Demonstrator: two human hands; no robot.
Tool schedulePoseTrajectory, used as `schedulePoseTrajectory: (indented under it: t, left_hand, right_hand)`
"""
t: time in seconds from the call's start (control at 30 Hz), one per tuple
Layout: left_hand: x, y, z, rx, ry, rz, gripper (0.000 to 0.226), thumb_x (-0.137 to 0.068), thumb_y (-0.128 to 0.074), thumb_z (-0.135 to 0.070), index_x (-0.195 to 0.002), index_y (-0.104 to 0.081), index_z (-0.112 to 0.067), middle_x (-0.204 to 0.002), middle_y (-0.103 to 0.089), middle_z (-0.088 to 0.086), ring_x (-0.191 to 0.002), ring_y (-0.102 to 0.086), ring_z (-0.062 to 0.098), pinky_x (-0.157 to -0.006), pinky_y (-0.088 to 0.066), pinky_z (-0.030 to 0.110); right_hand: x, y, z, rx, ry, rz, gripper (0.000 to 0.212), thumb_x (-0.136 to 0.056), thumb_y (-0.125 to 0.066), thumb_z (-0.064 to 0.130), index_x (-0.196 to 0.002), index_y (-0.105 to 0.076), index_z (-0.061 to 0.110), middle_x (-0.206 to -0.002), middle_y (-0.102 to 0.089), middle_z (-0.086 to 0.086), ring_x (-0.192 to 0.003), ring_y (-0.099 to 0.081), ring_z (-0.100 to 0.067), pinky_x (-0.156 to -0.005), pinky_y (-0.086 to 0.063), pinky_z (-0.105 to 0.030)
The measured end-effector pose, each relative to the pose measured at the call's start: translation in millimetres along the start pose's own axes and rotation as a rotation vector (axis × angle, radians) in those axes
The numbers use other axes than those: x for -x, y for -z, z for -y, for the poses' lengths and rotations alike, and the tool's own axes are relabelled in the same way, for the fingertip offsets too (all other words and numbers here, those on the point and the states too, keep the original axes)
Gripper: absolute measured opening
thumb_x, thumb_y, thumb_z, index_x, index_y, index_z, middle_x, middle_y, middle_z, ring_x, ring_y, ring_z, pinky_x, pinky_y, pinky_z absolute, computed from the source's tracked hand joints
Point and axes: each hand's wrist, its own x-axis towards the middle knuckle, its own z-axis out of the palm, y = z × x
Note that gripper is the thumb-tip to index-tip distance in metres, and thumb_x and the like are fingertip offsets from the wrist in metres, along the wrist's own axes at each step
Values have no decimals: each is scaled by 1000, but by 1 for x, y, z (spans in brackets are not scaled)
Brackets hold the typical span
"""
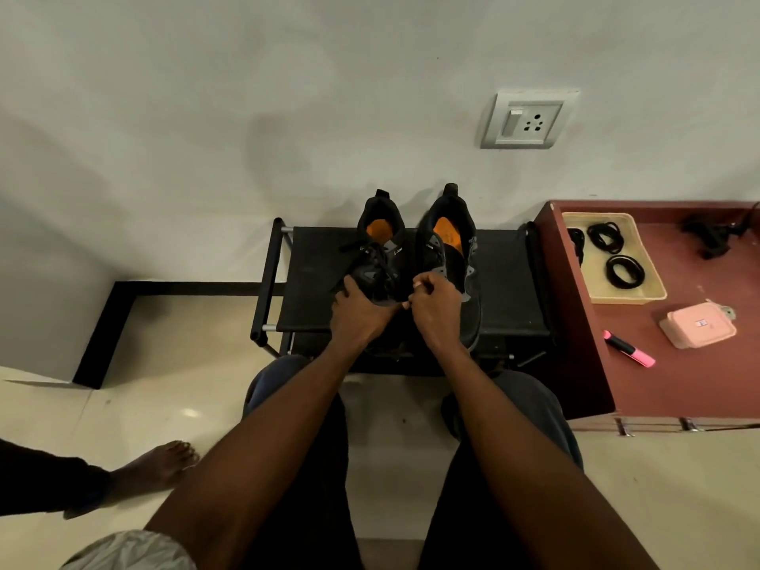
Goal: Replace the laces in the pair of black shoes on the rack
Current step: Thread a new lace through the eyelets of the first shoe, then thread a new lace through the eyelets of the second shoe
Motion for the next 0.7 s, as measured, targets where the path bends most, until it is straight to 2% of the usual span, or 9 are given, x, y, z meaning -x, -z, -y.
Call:
schedulePoseTrajectory:
  t: [0.1,0.23,0.4,0.6,0.7]
  left_hand:
    - [0,-6,-6,-9,27,-22,129,-69,-75,-69,-158,-1,-12,-160,-19,22,-145,-25,40,-116,-29,53]
    - [-4,-13,-8,-26,33,-50,129,-69,-73,-72,-158,-1,-12,-159,-20,24,-146,-24,41,-117,-23,53]
    - [-11,-9,-9,114,11,-74,126,-66,-83,-56,-156,-9,-11,-153,-30,25,-141,-31,41,-115,-33,54]
    - [-9,10,3,168,11,-182,114,-61,-79,-56,-151,-23,-14,-141,-43,19,-129,-45,39,-106,-40,57]
    - [-12,28,15,196,11,-269,114,-57,-76,-59,-150,-27,-15,-140,-45,18,-127,-47,38,-105,-42,58]
  right_hand:
    - [-4,-1,-5,0,-27,-36,19,-97,-50,5,-90,-66,12,-82,-67,-5,-75,-68,-21,-68,-60,-33]
    - [-9,-1,-12,36,-47,-11,20,-95,-51,7,-88,-68,17,-84,-69,-2,-82,-68,-20,-79,-58,-45]
    - [-11,-3,-12,60,-57,-5,19,-95,-52,9,-90,-70,14,-84,-70,-2,-83,-68,-19,-81,-58,-46]
    - [-10,-9,-13,59,-55,31,18,-95,-52,11,-94,-70,14,-85,-71,-4,-83,-68,-21,-79,-58,-47]
    - [-8,-16,-11,64,-33,43,19,-94,-52,8,-91,-70,12,-84,-70,-5,-83,-68,-21,-77,-58,-43]
